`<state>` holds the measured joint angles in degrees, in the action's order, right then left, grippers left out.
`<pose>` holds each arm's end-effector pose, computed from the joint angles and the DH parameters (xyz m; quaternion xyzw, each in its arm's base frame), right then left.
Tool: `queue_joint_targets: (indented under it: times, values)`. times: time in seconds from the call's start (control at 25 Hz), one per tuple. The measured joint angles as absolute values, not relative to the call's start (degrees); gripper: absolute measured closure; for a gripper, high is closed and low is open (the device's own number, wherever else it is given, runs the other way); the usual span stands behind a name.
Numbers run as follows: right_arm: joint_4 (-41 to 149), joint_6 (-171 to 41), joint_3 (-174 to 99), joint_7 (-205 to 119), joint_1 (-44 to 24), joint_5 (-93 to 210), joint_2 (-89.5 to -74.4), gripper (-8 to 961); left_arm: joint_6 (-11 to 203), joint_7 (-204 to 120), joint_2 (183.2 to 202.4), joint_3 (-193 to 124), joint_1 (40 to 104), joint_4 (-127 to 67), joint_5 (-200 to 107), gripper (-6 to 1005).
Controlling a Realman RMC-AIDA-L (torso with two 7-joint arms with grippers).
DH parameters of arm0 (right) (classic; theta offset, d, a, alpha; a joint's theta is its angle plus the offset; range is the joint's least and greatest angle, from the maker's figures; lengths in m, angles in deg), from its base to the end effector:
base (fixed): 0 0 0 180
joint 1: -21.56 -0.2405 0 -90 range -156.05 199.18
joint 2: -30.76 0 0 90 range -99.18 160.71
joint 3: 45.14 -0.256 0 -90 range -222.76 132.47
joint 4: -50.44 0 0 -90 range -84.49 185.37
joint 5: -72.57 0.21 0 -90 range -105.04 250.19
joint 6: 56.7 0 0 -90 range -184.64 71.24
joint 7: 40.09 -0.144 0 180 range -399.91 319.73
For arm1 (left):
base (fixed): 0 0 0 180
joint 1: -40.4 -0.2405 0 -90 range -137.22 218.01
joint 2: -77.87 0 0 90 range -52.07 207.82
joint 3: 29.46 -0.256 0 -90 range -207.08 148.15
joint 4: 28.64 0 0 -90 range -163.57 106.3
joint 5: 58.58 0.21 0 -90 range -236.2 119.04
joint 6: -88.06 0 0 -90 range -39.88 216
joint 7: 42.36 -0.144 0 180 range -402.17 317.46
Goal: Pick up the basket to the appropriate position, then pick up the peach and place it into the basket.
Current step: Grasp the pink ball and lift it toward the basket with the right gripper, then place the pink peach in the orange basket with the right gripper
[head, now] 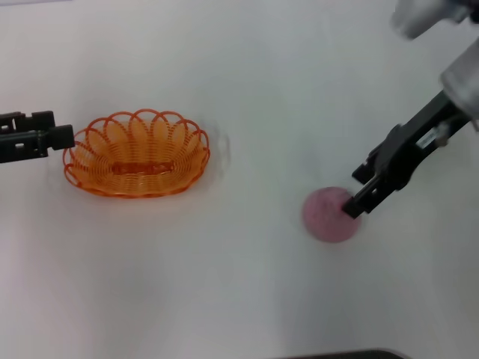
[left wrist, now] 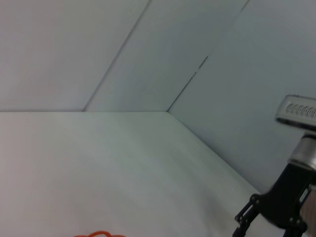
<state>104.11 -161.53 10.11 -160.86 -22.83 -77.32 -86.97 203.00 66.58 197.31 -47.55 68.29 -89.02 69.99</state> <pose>0.2150 0.3445 0.0121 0.9340 -0.3201 0.1564 0.0273 -0.2731 0.2858 0.0901 -0.8832 -0.3909 -0.2449 0.0852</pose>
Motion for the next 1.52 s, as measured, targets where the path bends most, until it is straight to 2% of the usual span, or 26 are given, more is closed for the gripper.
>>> queue_joint_targets:
  times: [0.04, 0.12, 0.36, 0.56, 0.68, 0.88, 1.16, 1.36, 1.52]
  values:
    - [103.9, -160.7, 10.7, -160.8, -23.0, -78.4, -87.91, 33, 203.0, 66.6, 197.31, -47.6, 68.3, -89.0, 70.0, 204]
    - [102.7, -158.6, 12.5, -160.9, -23.1, -79.0, -88.75, 33, 202.5, 66.5, 197.34, -47.6, 68.3, -88.6, 70.0, 204]
    - [96.6, -154.3, 14.7, -160.6, -24.6, -78.8, -88.95, 235, 202.0, 66.4, 197.44, -47.6, 68.7, -87.9, 69.9, 204]
    - [96.5, -154.0, 14.5, -160.5, -24.8, -78.8, -88.94, 476, 201.5, 66.4, 197.5, -47.6, 68.8, -87.0, 69.9, 204]
    - [96.7, -154.0, 14.5, -160.4, -24.8, -78.8, -88.91, 692, 201.0, 66.4, 197.56, -47.7, 68.8, -86.4, 69.9, 204]
    - [97.5, -154.2, 14.1, -159.7, -24.6, -77.9, -88.72, 826, 200.9, 66.4, 197.62, -48.4, 68.7, -86.3, 69.9, 204]
    - [105.7, -154.9, 11.0, -158.5, -20.8, -63.3, -88.01, 857, 200.9, 66.6, 197.52, -48.0, 68.5, -86.5, 69.9, 204]
    - [105.5, -151.4, 9.7, -154.6, -20.0, -49.9, -88.84, 878, 200.7, 66.6, 197.57, -48.0, 68.4, -86.4, 69.9, 204]
    - [97.8, -144.9, 14.0, -148.6, -20.9, -37.9, -89.38, 888, 200.2, 66.7, 197.6, -48.0, 68.6, -86.3, 69.9, 204]
